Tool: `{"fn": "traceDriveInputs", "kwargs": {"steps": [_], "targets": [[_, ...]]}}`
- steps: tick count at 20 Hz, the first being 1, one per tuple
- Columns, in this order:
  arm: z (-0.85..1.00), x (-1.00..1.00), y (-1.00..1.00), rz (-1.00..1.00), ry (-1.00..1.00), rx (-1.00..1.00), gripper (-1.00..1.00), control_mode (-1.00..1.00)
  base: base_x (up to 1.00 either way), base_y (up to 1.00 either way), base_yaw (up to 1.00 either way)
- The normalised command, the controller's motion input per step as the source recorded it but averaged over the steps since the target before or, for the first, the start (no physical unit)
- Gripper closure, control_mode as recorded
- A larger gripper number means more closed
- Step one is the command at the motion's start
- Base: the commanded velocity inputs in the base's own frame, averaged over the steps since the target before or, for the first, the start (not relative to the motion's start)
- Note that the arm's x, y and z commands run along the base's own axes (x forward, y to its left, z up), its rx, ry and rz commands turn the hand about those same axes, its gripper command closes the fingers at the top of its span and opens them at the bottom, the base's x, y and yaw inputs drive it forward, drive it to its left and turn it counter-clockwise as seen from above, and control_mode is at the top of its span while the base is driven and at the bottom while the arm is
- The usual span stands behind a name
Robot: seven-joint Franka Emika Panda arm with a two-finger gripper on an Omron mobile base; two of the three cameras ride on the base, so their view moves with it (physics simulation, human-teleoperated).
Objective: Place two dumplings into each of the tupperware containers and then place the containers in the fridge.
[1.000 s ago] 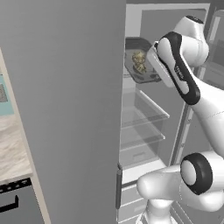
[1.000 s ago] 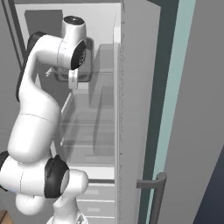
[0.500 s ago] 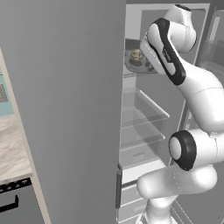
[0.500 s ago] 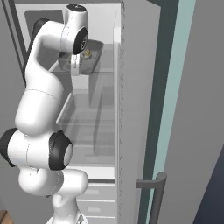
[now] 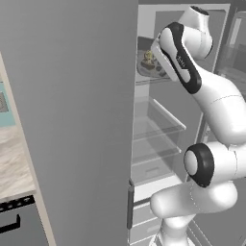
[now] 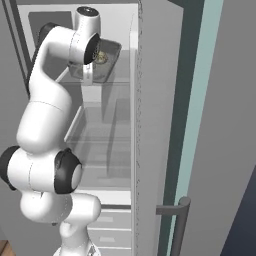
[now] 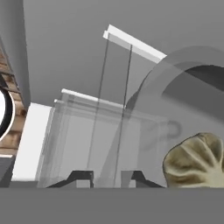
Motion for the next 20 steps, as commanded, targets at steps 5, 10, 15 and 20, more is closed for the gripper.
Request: {"fn": "traceDriveInputs", "kwargs": {"steps": [5, 10, 15, 20], "targets": [[-0.01, 0.36, 0.0, 0.19, 0.0, 0.0, 1.0, -1.0, 0.0, 0.0, 0.0], [-0.11, 0.57, 0.03, 0.1, 0.0, 0.0, 1.0, -1.0, 0.0, 0.0, 0.0], [-0.2, 0.53, 0.0, 0.06, 0.0, 0.0, 1.0, -1.0, 0.0, 0.0, 0.0], [-0.17, 0.37, 0.01, 0.04, 0.0, 0.0, 1.0, -1.0, 0.0, 0.0, 0.0]]}}
